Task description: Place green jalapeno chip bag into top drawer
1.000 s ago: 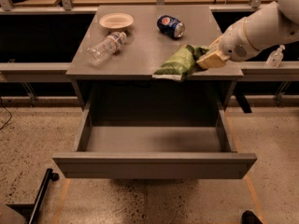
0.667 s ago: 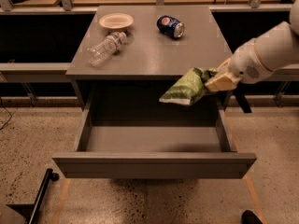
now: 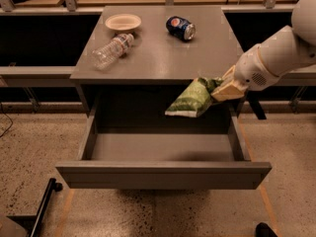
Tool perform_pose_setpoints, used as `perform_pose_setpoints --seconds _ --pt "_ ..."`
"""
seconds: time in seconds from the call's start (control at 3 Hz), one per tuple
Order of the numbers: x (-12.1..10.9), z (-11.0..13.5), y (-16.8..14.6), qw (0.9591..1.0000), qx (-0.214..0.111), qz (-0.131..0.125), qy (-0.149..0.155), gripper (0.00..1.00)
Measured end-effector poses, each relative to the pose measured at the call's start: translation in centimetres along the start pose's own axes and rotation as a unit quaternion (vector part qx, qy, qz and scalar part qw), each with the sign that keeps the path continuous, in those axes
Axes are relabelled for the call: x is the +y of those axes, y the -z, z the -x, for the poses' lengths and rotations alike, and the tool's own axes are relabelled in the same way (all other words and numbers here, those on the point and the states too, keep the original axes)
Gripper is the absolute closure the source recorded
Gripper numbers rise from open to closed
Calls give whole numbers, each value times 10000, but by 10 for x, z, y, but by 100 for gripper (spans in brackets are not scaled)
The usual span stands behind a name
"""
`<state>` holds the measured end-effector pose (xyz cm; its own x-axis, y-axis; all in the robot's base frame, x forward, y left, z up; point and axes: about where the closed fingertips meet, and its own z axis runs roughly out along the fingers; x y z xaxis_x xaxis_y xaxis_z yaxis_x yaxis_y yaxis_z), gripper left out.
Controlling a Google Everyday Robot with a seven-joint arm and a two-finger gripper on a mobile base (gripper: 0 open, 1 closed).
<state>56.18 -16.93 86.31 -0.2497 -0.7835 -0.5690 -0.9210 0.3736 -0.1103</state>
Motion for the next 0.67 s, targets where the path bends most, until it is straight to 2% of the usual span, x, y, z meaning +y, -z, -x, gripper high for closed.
perform_pose_setpoints --seconds 0.33,0.67 --pt "13 -17 -30 9998 101 163 20 100" --pt "30 -48 -69 9992 303 224 -111 100"
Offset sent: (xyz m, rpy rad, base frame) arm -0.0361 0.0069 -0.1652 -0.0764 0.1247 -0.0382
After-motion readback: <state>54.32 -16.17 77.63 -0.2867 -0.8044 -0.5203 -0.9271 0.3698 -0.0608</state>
